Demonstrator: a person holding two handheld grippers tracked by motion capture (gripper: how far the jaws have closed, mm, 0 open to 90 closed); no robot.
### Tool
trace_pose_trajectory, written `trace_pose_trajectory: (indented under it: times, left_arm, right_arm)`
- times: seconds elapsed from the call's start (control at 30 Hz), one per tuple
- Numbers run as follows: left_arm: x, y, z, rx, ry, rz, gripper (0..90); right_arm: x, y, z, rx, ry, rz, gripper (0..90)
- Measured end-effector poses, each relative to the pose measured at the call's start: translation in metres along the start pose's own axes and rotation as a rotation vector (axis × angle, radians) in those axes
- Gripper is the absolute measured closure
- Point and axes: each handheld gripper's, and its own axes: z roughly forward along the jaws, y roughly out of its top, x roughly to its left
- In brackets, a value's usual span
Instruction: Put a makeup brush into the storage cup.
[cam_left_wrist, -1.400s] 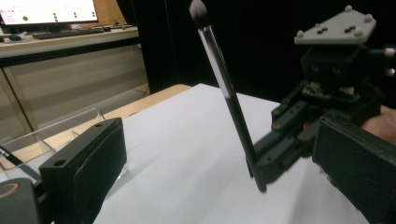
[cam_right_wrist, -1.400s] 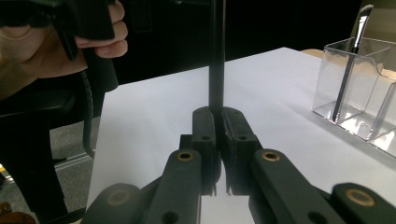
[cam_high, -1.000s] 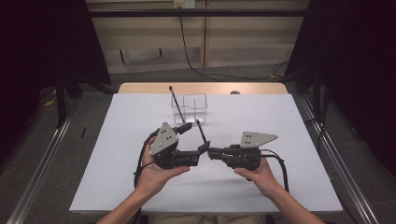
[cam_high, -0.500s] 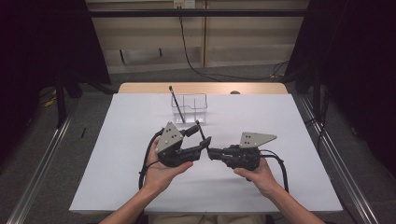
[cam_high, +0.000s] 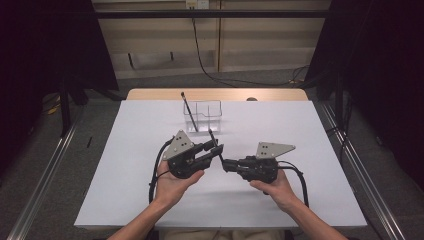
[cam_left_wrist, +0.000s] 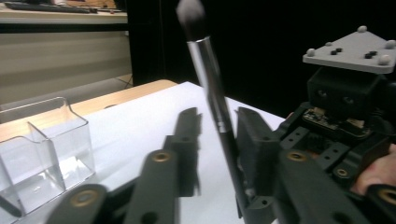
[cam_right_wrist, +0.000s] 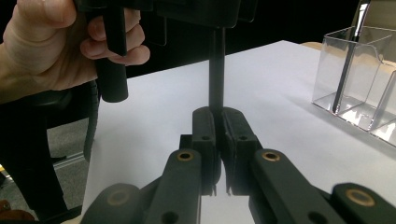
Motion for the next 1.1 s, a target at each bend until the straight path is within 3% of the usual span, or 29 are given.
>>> trace_pose_trajectory:
  times: [0.33, 0.47, 0.7, 0.9, 1.1]
  left_arm:
    - [0.0015, -0.0008, -0.0023, -0.007, -0.037, -0.041, 79.9]
    - [-0.0009, -0.0006, -0.0024, 0.003, -0.061, -0.037, 82.1]
    - [-0.0042, 0.0005, -0.0016, -0.007, -0.061, -0.021, 83.9]
    - [-0.007, -0.0001, 0.0032, -0.002, -0.088, -0.011, 83.9]
    - [-0.0037, 0.0007, 0.0012, -0.01, -0.068, -0.02, 83.9]
  right_arm:
    - [0.0017, -0.0008, 0.0022, 0.006, 0.001, -0.003, 84.9]
    - [0.003, -0.0017, 0.004, 0.01, 0.008, -0.008, 84.9]
    - [0.0035, -0.001, 0.0034, 0.003, 0.005, -0.011, 84.6]
    - [0.0039, 0.0001, 0.0025, -0.006, -0.004, -0.026, 80.3]
    - [0.0062, 0.0012, 0.0008, -0.01, -0.007, -0.033, 70.4]
